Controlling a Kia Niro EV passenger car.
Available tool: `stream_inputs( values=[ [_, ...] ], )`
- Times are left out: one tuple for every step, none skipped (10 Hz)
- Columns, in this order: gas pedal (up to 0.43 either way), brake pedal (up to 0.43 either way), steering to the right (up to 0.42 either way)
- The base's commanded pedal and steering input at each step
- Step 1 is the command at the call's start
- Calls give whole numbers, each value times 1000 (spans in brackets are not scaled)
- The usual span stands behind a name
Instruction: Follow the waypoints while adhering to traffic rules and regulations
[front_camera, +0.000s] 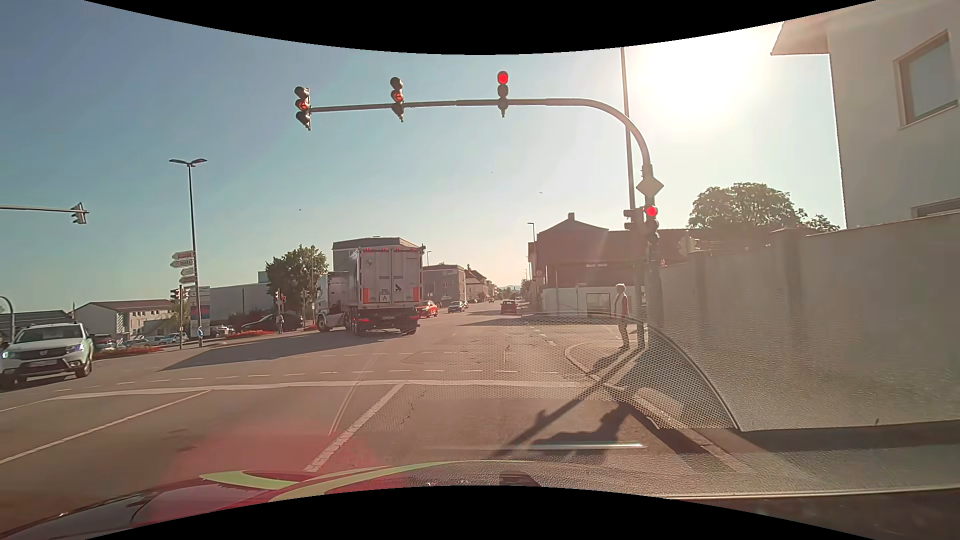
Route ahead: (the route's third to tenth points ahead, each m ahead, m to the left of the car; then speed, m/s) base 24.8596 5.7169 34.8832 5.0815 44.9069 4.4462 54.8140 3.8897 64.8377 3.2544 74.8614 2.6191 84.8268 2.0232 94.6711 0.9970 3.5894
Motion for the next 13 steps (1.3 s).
stream_inputs(
  values=[
    [0, 238, -1],
    [0, 238, -1],
    [0, 238, -1],
    [0, 232, -1],
    [0, 220, -1],
    [0, 220, -1],
    [0, 213, 0],
    [0, 213, -1],
    [0, 213, -1],
    [0, 207, -1],
    [0, 207, -1],
    [0, 207, -1],
    [0, 207, -1]
  ],
)
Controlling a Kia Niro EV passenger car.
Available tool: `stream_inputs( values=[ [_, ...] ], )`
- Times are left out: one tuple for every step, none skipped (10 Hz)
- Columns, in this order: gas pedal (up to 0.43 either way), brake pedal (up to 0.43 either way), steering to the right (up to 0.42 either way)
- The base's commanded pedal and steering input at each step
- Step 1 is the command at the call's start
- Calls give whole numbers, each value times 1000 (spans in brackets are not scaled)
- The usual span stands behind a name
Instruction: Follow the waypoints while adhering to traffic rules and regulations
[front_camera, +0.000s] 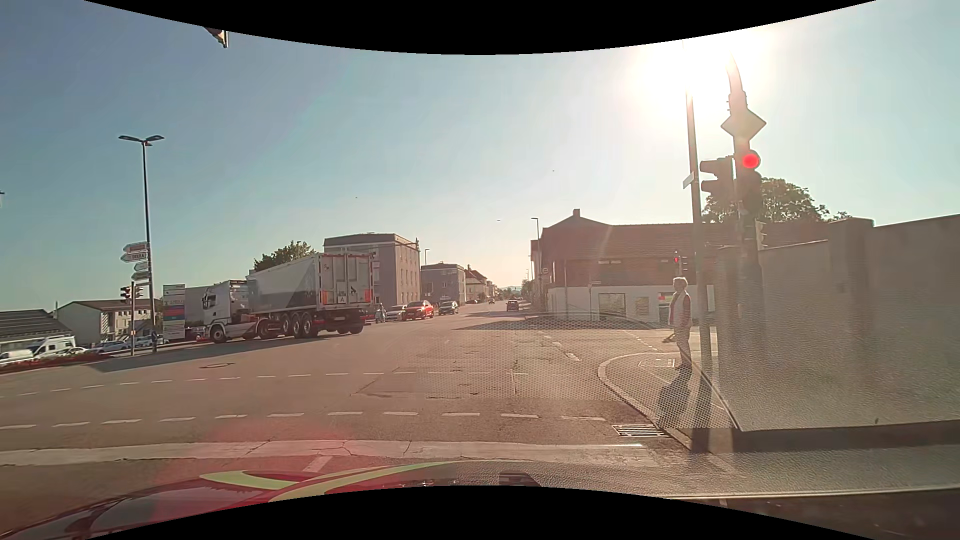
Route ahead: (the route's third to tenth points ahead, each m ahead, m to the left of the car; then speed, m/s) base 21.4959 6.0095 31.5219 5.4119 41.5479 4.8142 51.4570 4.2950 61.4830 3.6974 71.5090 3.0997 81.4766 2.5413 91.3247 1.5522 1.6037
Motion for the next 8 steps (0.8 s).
stream_inputs(
  values=[
    [0, 207, -1],
    [0, 213, 0],
    [0, 213, -1],
    [0, 220, 0],
    [0, 220, 0],
    [0, 220, 0],
    [0, 226, 0],
    [0, 226, 0]
  ],
)
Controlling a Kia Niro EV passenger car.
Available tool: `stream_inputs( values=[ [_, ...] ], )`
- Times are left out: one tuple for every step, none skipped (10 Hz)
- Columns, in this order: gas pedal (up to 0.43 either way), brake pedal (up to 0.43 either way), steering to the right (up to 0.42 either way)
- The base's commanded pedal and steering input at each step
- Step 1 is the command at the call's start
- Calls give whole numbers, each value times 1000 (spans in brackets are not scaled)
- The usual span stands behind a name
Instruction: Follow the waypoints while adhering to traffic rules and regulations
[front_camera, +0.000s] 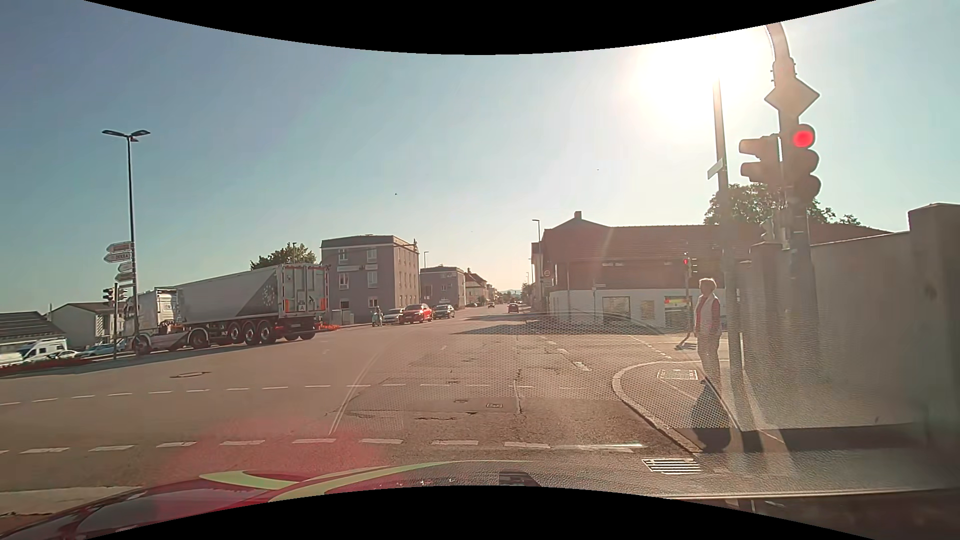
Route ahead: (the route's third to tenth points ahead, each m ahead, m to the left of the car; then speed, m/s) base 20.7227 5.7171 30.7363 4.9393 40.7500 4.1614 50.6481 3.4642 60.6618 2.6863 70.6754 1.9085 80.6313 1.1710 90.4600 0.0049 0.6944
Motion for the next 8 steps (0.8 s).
stream_inputs(
  values=[
    [0, 226, 0],
    [0, 232, 0],
    [0, 232, 0],
    [0, 232, 0],
    [0, 232, 0],
    [0, 232, 0],
    [0, 238, 0],
    [0, 232, 0]
  ],
)
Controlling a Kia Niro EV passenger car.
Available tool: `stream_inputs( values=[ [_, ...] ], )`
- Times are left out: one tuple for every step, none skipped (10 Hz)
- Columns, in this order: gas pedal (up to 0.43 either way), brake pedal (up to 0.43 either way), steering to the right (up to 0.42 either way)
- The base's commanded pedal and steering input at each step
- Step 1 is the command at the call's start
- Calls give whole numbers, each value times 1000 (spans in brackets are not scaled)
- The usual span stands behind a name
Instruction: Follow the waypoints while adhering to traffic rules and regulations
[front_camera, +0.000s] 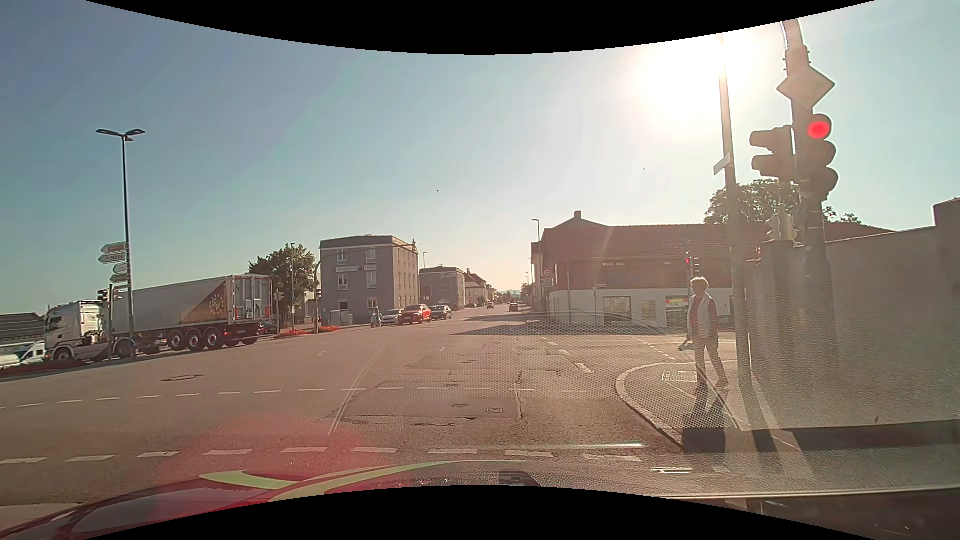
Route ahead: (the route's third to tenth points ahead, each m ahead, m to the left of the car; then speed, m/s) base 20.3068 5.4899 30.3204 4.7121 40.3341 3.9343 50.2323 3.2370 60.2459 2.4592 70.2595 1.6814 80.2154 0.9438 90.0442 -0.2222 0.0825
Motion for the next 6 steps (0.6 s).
stream_inputs(
  values=[
    [0, 232, 0],
    [0, 238, 0],
    [0, 244, 0],
    [0, 244, 0],
    [0, 250, 0],
    [0, 250, 0]
  ],
)
